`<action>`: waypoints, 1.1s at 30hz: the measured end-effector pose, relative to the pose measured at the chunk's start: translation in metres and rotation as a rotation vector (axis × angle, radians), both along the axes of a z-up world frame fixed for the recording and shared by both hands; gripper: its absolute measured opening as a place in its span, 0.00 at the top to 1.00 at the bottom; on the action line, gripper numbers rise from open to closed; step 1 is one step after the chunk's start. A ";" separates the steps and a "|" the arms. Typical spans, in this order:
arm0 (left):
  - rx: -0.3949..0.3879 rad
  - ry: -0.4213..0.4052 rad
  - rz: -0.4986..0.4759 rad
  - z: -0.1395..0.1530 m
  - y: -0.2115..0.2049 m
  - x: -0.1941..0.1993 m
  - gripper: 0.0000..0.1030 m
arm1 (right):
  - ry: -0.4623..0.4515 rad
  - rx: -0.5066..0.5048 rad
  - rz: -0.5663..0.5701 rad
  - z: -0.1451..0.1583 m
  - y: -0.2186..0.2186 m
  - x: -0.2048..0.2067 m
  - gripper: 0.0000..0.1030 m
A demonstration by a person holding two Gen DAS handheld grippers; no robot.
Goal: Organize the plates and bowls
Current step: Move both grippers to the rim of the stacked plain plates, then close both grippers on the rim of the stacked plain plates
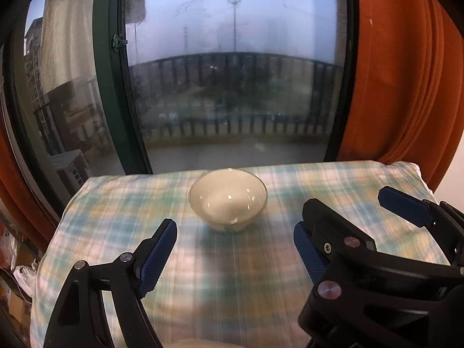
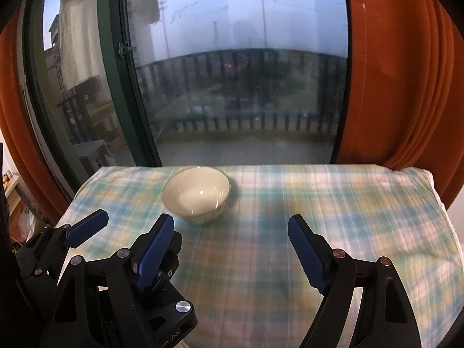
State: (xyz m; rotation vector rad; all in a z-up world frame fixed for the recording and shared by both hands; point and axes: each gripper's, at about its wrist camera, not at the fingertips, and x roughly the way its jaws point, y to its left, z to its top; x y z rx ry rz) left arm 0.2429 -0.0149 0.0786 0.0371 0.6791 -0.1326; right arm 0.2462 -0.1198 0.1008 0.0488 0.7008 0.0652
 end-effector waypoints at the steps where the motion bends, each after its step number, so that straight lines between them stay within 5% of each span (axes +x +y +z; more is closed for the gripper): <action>1: 0.000 -0.006 0.001 0.002 0.001 0.006 0.18 | 0.000 0.003 -0.003 0.001 0.001 0.007 0.19; 15: 0.017 -0.004 0.115 0.015 0.016 0.067 0.17 | -0.012 -0.014 -0.018 0.017 0.013 0.076 0.19; 22: 0.032 0.028 0.133 -0.005 0.017 0.095 0.19 | 0.013 -0.003 0.007 -0.003 0.015 0.111 0.19; 33: 0.033 0.109 0.194 -0.051 0.022 0.135 0.49 | 0.037 -0.009 0.013 -0.049 0.022 0.159 0.19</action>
